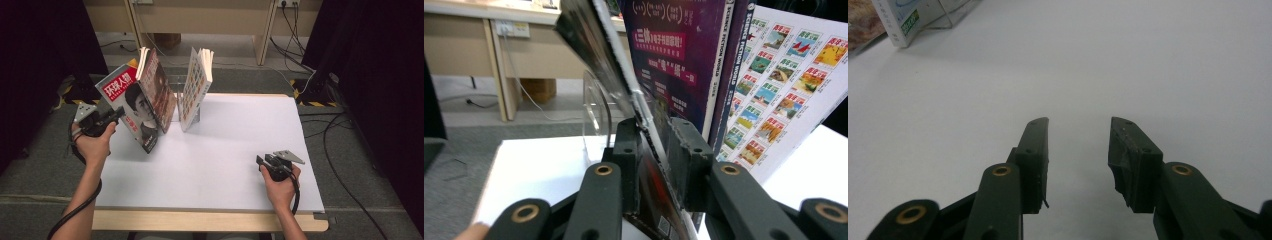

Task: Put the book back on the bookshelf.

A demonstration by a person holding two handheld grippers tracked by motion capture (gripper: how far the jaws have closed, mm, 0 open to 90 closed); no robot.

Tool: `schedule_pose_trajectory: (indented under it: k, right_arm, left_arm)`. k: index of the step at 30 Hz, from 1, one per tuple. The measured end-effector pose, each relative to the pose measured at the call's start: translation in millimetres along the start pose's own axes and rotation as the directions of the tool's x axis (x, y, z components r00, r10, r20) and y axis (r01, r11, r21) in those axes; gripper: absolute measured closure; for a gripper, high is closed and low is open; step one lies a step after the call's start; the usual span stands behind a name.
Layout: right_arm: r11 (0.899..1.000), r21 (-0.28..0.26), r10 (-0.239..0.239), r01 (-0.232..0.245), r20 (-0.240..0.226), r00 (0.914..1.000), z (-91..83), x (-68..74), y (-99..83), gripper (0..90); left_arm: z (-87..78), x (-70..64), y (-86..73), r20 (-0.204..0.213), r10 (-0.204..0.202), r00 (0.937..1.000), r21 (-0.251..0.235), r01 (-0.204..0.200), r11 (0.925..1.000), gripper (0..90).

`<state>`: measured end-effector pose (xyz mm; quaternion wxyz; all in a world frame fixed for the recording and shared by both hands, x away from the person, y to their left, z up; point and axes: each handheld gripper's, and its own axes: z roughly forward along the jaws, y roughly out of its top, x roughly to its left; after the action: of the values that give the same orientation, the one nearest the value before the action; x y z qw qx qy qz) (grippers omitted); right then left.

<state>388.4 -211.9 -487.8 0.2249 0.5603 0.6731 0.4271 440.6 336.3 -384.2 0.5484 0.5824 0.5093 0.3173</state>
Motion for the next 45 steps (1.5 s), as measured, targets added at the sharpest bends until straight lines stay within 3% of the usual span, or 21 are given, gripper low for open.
schedule_pose_trajectory:
  k: [1, 3, 9, 13, 14, 15, 16, 17, 18, 24, 26, 30, 37, 45]
  right_arm:
    - [1.000, 0.000, 0.000, 0.000, 0.000, 1.0000, 0.0, 0.0, 0.0, 60.4]
    - [1.000, 0.007, 0.005, -0.005, -0.001, 1.0000, 0.7, 0.8, -0.3, 60.3]
    - [1.000, 0.011, 0.007, -0.007, -0.004, 1.0000, 1.1, 1.0, -0.5, 60.2]
    - [1.000, 0.014, 0.007, -0.007, -0.007, 1.0000, 1.5, 0.9, -0.6, 60.0]
    - [1.000, 0.015, 0.005, -0.005, -0.008, 1.0000, 1.6, 0.9, -0.5, 60.0]
    - [1.000, 0.015, 0.005, -0.005, -0.008, 1.0000, 1.6, 0.9, -0.5, 60.0]
    - [1.000, 0.016, -0.001, 0.001, -0.009, 1.0000, 1.7, 0.4, -0.4, 59.8]
    - [1.000, 0.016, -0.001, 0.001, -0.009, 1.0000, 1.7, 0.4, -0.4, 59.8]
    - [1.000, 0.024, 0.010, -0.010, -0.010, 0.9999, 2.0, 0.8, -0.8, 59.7]
    - [0.999, 0.032, 0.013, -0.013, -0.012, 0.9998, 3.7, 0.3, -1.3, 59.5]
    - [0.999, 0.033, 0.013, -0.013, -0.011, 0.9999, 3.9, 0.3, -1.4, 59.4]
    - [0.999, 0.044, 0.009, -0.009, -0.016, 0.9998, 5.3, -0.4, -2.3, 59.3]
    - [0.999, 0.039, 0.014, -0.014, -0.016, 0.9998, 4.8, -1.8, -1.8, 59.1]
    - [0.999, 0.053, 0.014, -0.014, -0.016, 0.9998, 5.7, -0.7, -2.2, 59.0]
  left_arm:
    - [0.0, 0.0, 0.0, 0.000, 0.000, 1.0000, 0.000, 0.000, 1.0000, 74.4]
    - [3.2, 2.7, 0.6, 0.016, -0.053, 0.9985, -0.011, 0.053, 0.9985, 74.0]
    - [11.0, 2.5, 5.4, 0.019, -0.077, 0.9968, 0.008, 0.077, 0.9970, 71.0]
    - [15.6, 4.8, 12.0, -0.003, -0.109, 0.9940, 0.005, 0.109, 0.9940, 67.7]
    - [18.1, 6.7, 15.1, -0.020, -0.135, 0.9906, 0.003, 0.136, 0.9908, 63.2]
    - [18.1, 6.7, 15.1, -0.020, -0.135, 0.9906, 0.003, 0.136, 0.9908, 62.4]
    - [22.2, 10.5, 17.4, -0.024, -0.161, 0.9867, 0.019, 0.161, 0.9867, 62.6]
    - [22.2, 10.5, 17.4, -0.024, -0.161, 0.9867, 0.019, 0.161, 0.9867, 62.6]
    - [26.6, 13.1, 19.0, -0.049, -0.151, 0.9873, 0.032, 0.153, 0.9878, 63.2]
    - [32.8, 17.7, 24.5, -0.057, -0.174, 0.9830, 0.038, 0.177, 0.9835, 70.8]
    - [33.9, 16.9, 26.5, -0.051, -0.176, 0.9831, 0.039, 0.178, 0.9833, 72.0]
    - [38.6, 14.8, 30.9, -0.028, -0.212, 0.9769, 0.033, 0.213, 0.9765, 75.2]
    - [43.5, 10.4, 30.8, -0.038, -0.189, 0.9813, 0.052, 0.191, 0.9803, 78.8]
    - [42.7, 1.4, 34.0, 0.003, -0.199, 0.9800, 0.058, 0.199, 0.9783, 86.0]
